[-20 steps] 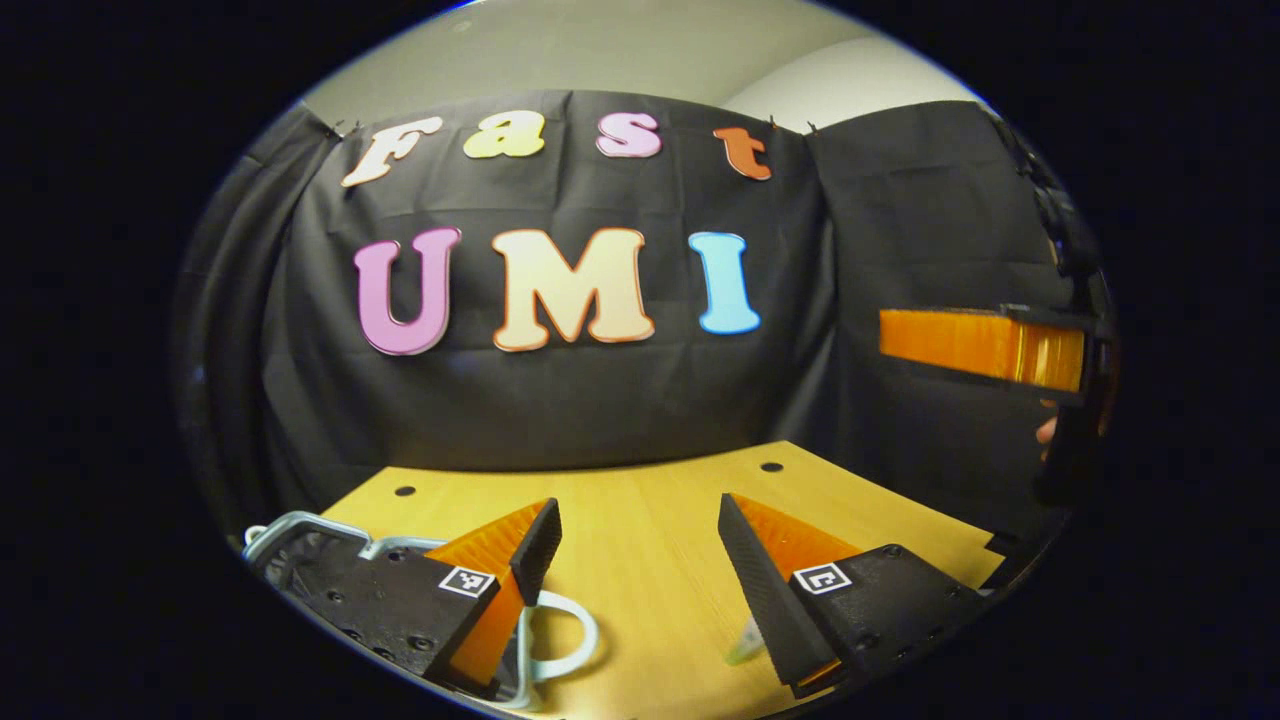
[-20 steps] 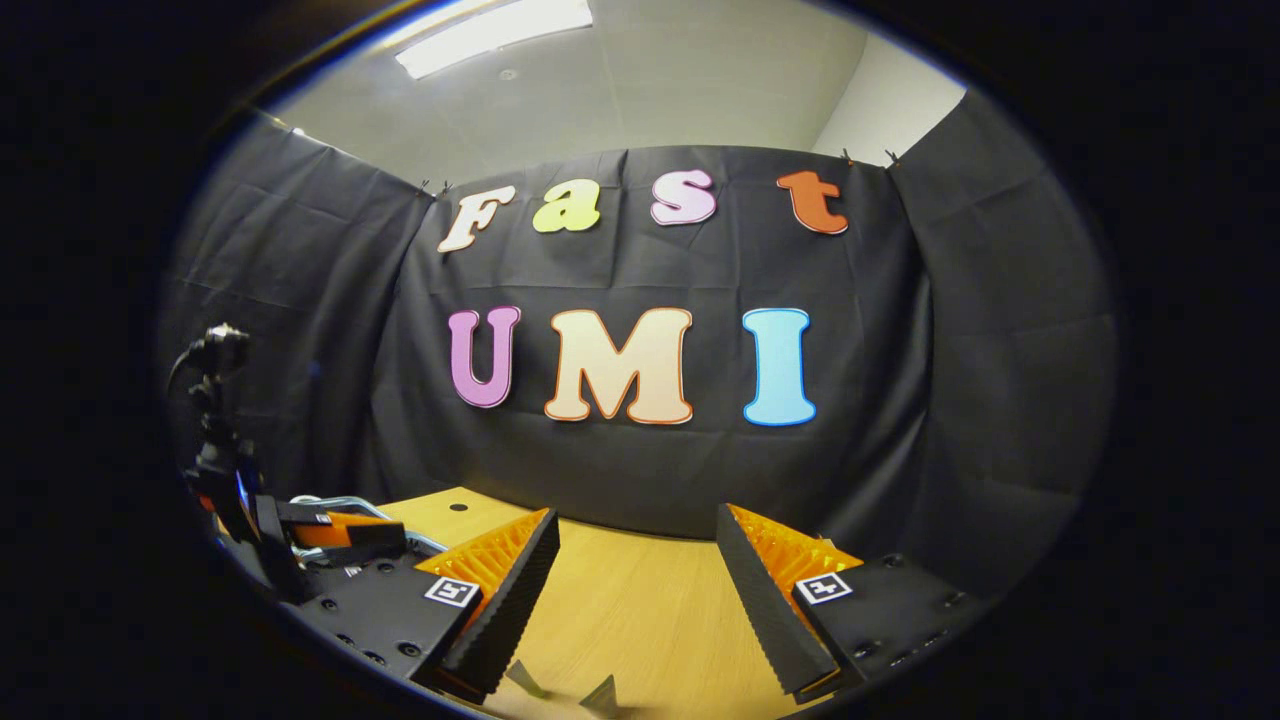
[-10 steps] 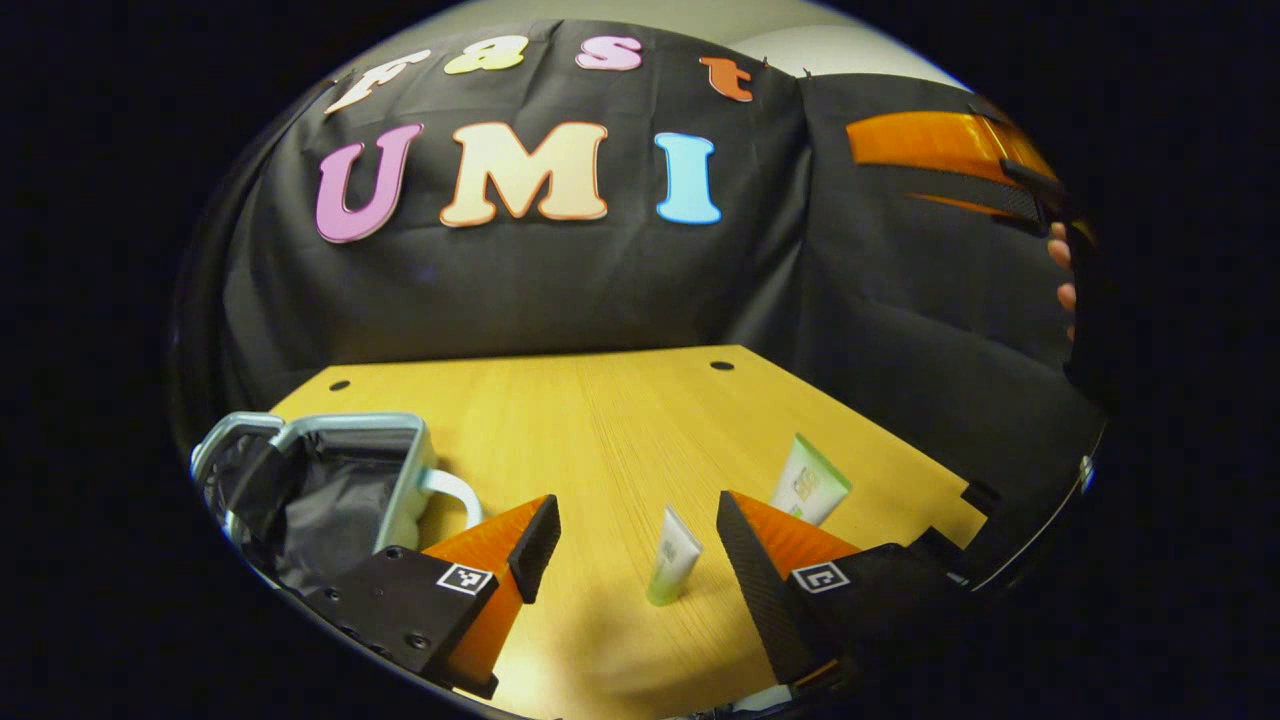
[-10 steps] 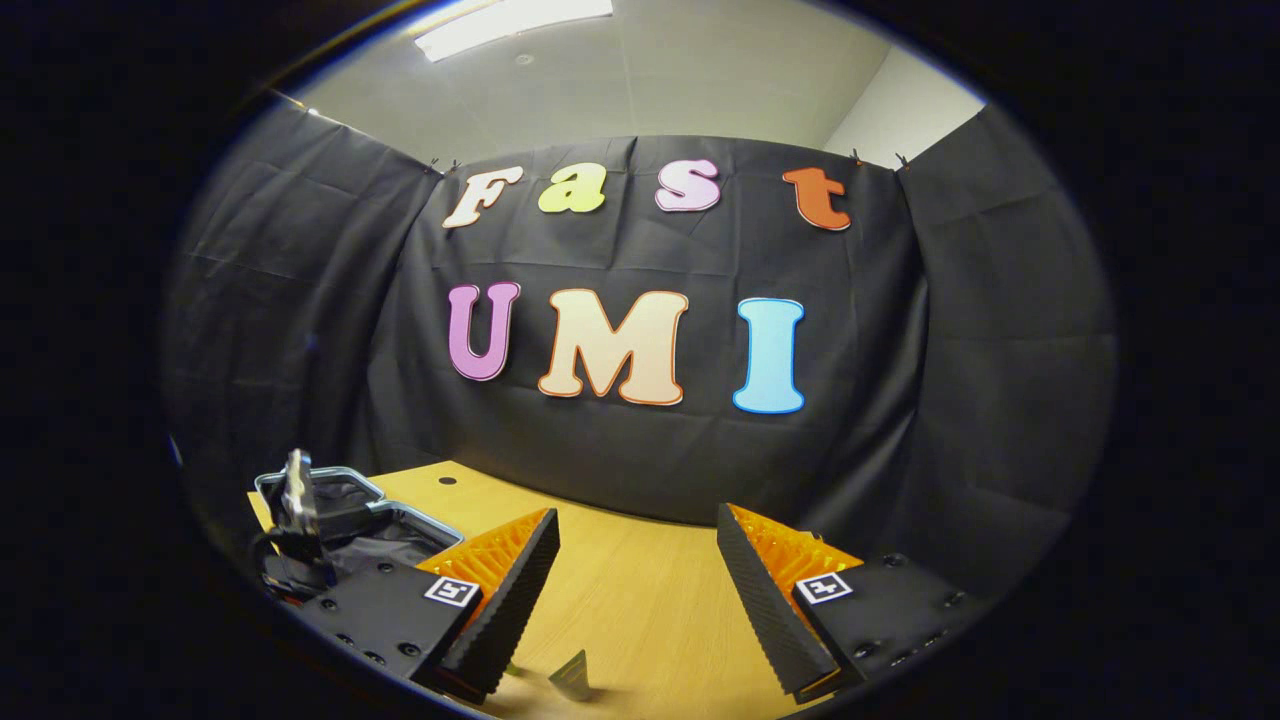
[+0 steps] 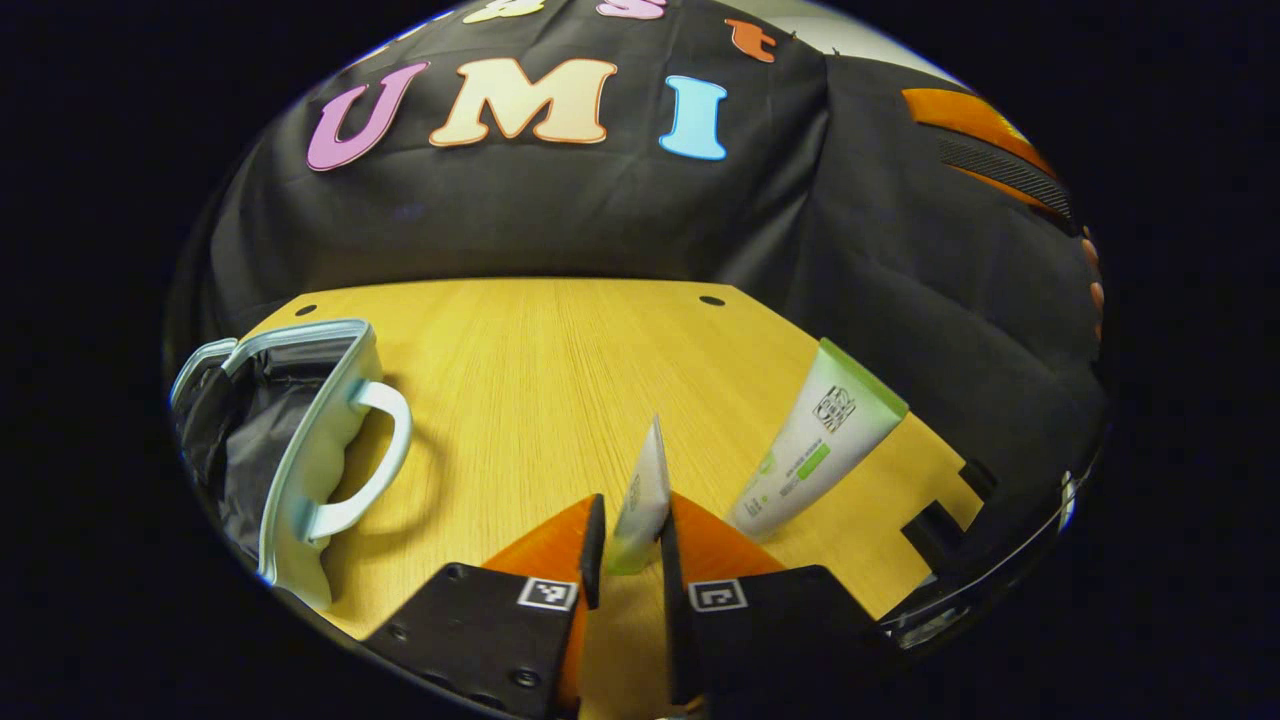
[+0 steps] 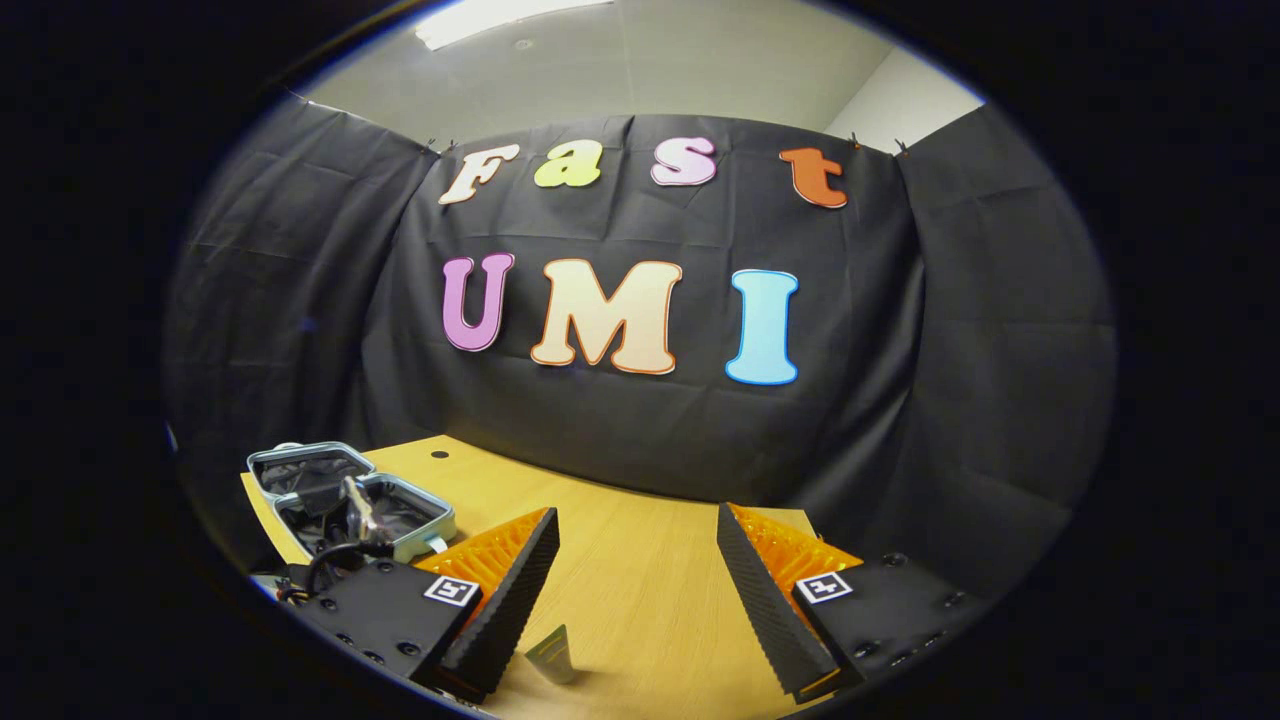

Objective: First open the suitcase, pack the skin care products into it, and then close the suitcase.

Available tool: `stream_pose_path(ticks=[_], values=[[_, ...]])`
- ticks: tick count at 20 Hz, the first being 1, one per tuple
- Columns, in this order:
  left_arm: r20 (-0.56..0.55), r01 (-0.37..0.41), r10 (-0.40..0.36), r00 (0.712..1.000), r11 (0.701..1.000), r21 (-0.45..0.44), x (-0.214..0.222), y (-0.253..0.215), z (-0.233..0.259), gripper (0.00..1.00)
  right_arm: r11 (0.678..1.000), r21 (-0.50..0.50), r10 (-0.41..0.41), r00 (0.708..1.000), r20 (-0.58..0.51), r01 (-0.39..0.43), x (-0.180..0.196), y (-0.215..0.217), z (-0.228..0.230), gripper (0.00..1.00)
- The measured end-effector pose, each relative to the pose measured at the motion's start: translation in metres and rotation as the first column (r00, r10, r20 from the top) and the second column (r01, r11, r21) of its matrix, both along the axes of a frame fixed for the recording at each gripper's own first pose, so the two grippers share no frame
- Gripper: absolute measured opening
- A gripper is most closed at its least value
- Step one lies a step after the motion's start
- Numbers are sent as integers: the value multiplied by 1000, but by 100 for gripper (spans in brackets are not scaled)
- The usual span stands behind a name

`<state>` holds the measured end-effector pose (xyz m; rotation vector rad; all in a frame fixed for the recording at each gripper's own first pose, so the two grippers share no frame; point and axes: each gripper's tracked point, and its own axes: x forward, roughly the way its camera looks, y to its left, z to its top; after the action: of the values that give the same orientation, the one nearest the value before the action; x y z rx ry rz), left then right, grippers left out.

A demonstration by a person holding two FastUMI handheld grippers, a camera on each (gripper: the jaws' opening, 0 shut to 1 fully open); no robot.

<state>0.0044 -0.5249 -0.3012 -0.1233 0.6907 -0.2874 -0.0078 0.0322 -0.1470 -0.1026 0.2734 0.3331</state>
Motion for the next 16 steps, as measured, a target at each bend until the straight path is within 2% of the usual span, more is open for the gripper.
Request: stream_pose_path(ticks=[5, 8, 12, 16], values=[[2, -19, 19, 1000, 999, -49, 7, 8, 26, 6, 996, -4, 90, 995, -50, -90, -22, 19, -42, 99], [25, -45, 47, 999, 997, -68, 9, 24, 58, 6, 993, -31, 108, 987, -120, -113, -33, 27, -86, 99], [57, -80, 81, 995, 997, -24, 5, 53, 92, 6, 991, -26, 119, 962, -245, -129, -49, 33, -148, 100], [71, -138, 138, 988, 990, -4, -3, 80, 119, 6, 988, -45, 121, 932, -342, -145, -67, 35, -205, 93]])
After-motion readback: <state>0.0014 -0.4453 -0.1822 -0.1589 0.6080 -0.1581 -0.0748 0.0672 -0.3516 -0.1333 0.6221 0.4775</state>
